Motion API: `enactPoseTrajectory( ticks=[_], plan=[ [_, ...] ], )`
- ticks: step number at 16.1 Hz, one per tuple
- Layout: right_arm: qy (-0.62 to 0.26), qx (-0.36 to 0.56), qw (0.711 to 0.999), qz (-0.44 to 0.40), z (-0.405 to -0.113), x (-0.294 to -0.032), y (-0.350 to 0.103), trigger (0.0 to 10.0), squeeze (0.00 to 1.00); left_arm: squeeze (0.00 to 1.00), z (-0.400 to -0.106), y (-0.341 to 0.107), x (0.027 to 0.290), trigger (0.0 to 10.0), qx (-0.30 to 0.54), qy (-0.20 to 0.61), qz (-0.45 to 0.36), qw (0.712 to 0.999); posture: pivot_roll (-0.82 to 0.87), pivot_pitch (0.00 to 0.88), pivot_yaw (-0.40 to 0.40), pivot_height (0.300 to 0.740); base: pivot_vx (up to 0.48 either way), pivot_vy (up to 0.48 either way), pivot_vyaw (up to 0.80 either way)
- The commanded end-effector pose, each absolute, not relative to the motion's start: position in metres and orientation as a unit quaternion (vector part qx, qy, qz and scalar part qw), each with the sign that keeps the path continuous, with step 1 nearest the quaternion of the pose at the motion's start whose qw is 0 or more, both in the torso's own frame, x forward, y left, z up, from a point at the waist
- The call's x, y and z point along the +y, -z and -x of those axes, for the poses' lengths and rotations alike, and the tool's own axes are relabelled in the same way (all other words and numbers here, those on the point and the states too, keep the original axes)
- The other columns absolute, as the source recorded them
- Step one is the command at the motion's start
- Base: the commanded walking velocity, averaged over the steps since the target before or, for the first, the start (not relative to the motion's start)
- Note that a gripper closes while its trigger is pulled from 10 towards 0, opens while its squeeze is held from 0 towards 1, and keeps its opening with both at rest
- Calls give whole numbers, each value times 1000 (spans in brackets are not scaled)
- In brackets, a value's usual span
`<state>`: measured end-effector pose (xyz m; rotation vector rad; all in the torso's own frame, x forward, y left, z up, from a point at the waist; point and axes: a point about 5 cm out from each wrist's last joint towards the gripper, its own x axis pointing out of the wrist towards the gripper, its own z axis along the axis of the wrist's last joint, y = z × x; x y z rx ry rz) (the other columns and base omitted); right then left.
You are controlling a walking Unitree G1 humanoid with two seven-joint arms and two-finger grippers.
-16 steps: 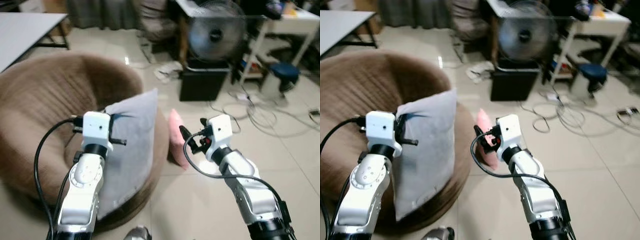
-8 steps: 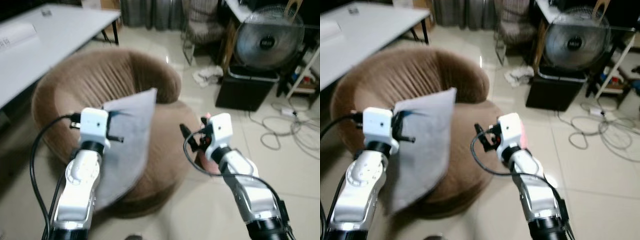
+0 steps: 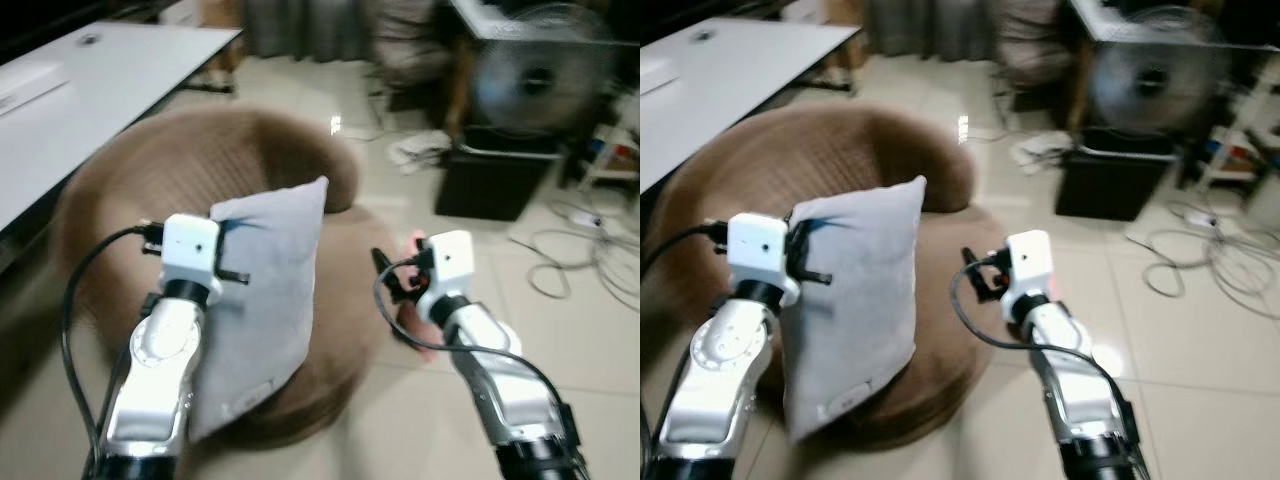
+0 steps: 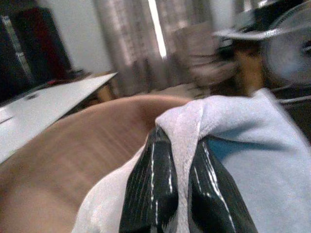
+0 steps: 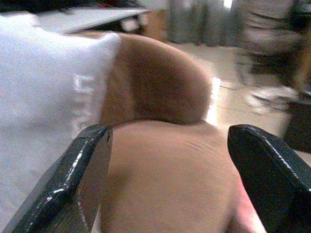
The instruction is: Move the pillow to the sofa from floor
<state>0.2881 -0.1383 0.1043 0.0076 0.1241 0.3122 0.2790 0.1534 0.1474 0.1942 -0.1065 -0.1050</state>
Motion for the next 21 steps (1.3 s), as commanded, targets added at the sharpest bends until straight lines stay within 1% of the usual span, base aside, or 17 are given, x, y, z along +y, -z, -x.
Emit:
enactPoseTrajectory(
  ticks=[1,5,9,10,14,16,17,19,21],
  plan=[
    [-153,51,987,-4,-290,-138,-109,10000,0,0,-281,-159,154,10000,-81,58,-103,990,69,0,33,740,371,0,0],
    [-169,49,984,9,-289,-134,-110,10000,0,0,-281,-159,154,10000,-80,57,-102,990,67,0,28,740,378,0,0],
    [-172,48,984,7,-288,-133,-110,10000,0,0,-281,-158,155,10000,-80,55,-104,990,70,0,25,740,375,0,800],
    [-166,54,985,-5,-288,-135,-109,10000,0,0,-281,-158,156,10000,-75,51,-111,990,71,0,25,740,307,0,0],
    [-158,62,986,-6,-286,-139,-106,10000,0,0,-286,-154,154,10000,-59,63,-134,987,67,0,28,740,0,0,0],
    [-172,66,983,21,-283,-139,-104,10000,0,0,-288,-153,151,10000,-59,79,-142,985,64,0,27,740,0,0,0],
    [-200,66,977,47,-280,-138,-104,10000,0,0,-292,-150,150,10000,-51,91,-150,983,64,0,27,740,0,0,0],
    [-261,60,961,64,-273,-134,-108,10000,0,0,-300,-145,147,10000,-42,125,-174,976,61,0,26,740,0,0,0],
    [-331,62,938,86,-264,-131,-111,10000,0,0,-306,-150,142,10000,-44,166,-172,970,58,0,24,740,0,0,0]
  ],
)
